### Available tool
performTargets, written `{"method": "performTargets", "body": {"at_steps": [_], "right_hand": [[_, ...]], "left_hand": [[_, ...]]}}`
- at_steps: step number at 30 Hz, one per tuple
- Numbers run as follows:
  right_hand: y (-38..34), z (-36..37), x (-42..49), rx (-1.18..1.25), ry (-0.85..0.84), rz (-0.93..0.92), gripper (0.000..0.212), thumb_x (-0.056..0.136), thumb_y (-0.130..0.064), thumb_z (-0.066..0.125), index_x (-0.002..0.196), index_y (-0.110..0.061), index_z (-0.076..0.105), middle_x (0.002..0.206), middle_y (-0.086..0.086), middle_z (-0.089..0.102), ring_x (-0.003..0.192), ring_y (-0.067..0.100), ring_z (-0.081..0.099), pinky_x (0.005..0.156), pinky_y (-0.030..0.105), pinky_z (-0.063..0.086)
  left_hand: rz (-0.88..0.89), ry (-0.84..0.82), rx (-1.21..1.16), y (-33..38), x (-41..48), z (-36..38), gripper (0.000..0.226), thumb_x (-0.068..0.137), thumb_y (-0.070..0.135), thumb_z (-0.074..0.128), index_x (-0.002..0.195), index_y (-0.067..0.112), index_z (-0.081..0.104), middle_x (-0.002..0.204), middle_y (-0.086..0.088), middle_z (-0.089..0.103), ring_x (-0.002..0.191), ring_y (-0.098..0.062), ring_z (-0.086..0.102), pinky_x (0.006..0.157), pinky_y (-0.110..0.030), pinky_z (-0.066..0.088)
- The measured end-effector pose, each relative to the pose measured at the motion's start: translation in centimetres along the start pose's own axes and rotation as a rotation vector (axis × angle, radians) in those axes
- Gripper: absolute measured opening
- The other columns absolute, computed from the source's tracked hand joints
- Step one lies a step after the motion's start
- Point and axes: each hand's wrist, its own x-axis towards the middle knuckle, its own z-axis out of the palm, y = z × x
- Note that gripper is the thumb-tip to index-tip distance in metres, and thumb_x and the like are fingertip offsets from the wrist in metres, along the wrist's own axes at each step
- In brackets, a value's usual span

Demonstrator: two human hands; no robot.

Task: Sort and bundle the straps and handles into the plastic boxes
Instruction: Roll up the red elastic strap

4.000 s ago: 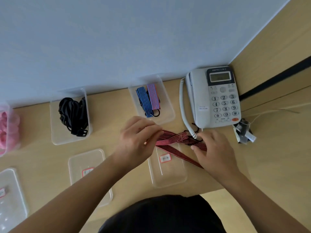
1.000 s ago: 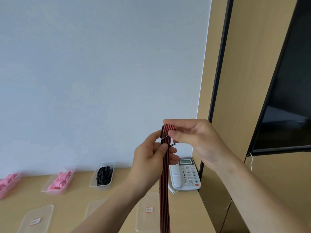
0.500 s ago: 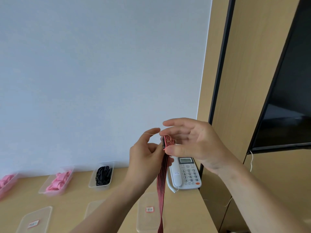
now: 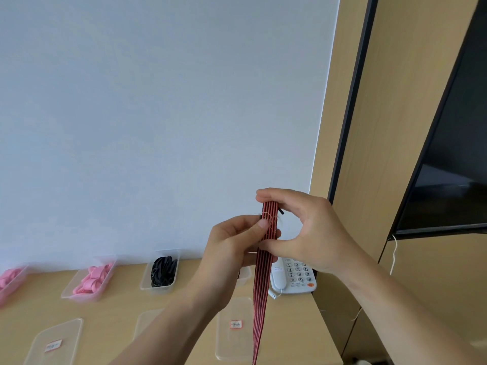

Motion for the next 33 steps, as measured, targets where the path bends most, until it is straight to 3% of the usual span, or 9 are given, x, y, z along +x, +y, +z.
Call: {"method": "performTargets", "body": {"at_steps": [4, 8, 12, 15, 19, 23, 28, 31, 33], "right_hand": [[-0.3, 0.1, 0.1, -0.109, -0.022, -0.061, 0.071, 0.065, -0.009, 0.087, 0.129, -0.031, 0.066, 0.127, -0.023, 0.066, 0.124, -0.004, 0.057, 0.102, 0.012, 0.042], [-0.4, -0.2, 0.6, 0.055, -0.072, 0.101, 0.065, 0.075, -0.016, 0.089, 0.133, -0.031, 0.063, 0.126, -0.018, 0.067, 0.124, 0.000, 0.057, 0.097, 0.023, 0.052], [-0.3, -0.2, 1.2, 0.098, 0.019, 0.184, 0.037, 0.081, -0.012, 0.083, 0.114, -0.028, 0.074, 0.100, -0.009, 0.076, 0.095, 0.009, 0.070, 0.086, 0.030, 0.058], [-0.2, 0.0, 1.3, 0.177, 0.065, 0.178, 0.033, 0.079, -0.003, 0.083, 0.102, -0.026, 0.077, 0.092, -0.003, 0.078, 0.085, 0.020, 0.073, 0.080, 0.032, 0.060], [0.2, 0.3, 1.1, 0.152, 0.153, 0.141, 0.030, 0.080, -0.002, 0.082, 0.100, -0.024, 0.078, 0.090, -0.001, 0.078, 0.083, 0.021, 0.072, 0.080, 0.034, 0.060], [0.3, 0.9, 0.4, 0.121, 0.178, 0.108, 0.024, 0.084, -0.008, 0.080, 0.102, -0.024, 0.079, 0.092, -0.006, 0.077, 0.085, 0.016, 0.071, 0.079, 0.032, 0.059], [-0.1, 0.5, -0.1, 0.428, 0.112, 0.147, 0.011, 0.089, -0.015, 0.075, 0.097, -0.015, 0.082, 0.099, 0.000, 0.078, 0.094, 0.010, 0.072, 0.079, 0.018, 0.053], [0.0, -0.1, -0.3, 0.560, -0.037, 0.238, 0.024, 0.083, -0.021, 0.080, 0.106, -0.020, 0.080, 0.117, 0.000, 0.076, 0.112, 0.015, 0.070, 0.092, 0.025, 0.054], [0.1, -0.3, -0.3, 0.577, -0.159, 0.286, 0.040, 0.078, -0.027, 0.084, 0.117, -0.026, 0.075, 0.124, -0.002, 0.073, 0.117, 0.017, 0.068, 0.101, 0.033, 0.051]], "left_hand": [[0.044, 0.054, 0.011, -0.2, -0.1, -0.2, 0.011, 0.095, 0.008, 0.070, 0.095, 0.008, 0.081, 0.097, -0.018, 0.079, 0.077, -0.026, 0.074, 0.068, -0.033, 0.062], [0.082, 0.089, 0.024, -0.2, -0.4, -0.3, 0.014, 0.097, 0.002, 0.066, 0.099, 0.007, 0.079, 0.091, -0.020, 0.079, 0.077, -0.028, 0.075, 0.068, -0.034, 0.064], [0.081, 0.107, 0.035, -0.2, -0.4, -0.2, 0.013, 0.098, 0.003, 0.066, 0.101, 0.007, 0.078, 0.088, -0.019, 0.079, 0.077, -0.028, 0.075, 0.074, -0.039, 0.065], [0.048, 0.111, 0.034, -0.5, -0.4, -0.3, 0.011, 0.097, 0.007, 0.068, 0.104, 0.006, 0.076, 0.090, -0.018, 0.080, 0.084, -0.029, 0.078, 0.084, -0.045, 0.063], [0.024, 0.104, 0.084, -0.9, -0.4, -0.5, 0.018, 0.091, -0.006, 0.071, 0.105, 0.006, 0.075, 0.091, -0.014, 0.081, 0.085, -0.029, 0.080, 0.074, -0.034, 0.065], [0.022, 0.131, 0.125, -1.2, -0.2, -0.6, 0.024, 0.093, -0.009, 0.068, 0.106, 0.010, 0.076, 0.090, -0.013, 0.081, 0.088, -0.029, 0.080, 0.077, -0.033, 0.065], [0.005, 0.214, 0.104, -1.0, 0.2, -0.6, 0.021, 0.093, 0.001, 0.074, 0.111, 0.011, 0.073, 0.084, -0.017, 0.080, 0.080, -0.033, 0.080, 0.076, -0.044, 0.066], [-0.021, 0.233, 0.124, -0.9, 0.3, -0.6, 0.026, 0.092, 0.008, 0.077, 0.115, 0.014, 0.069, 0.085, -0.014, 0.081, 0.081, -0.032, 0.080, 0.082, -0.055, 0.061], [-0.035, 0.240, 0.143, -0.8, 0.3, -0.6, 0.022, 0.092, 0.013, 0.078, 0.112, 0.014, 0.070, 0.082, -0.013, 0.080, 0.078, -0.031, 0.080, 0.077, -0.052, 0.062]]}}
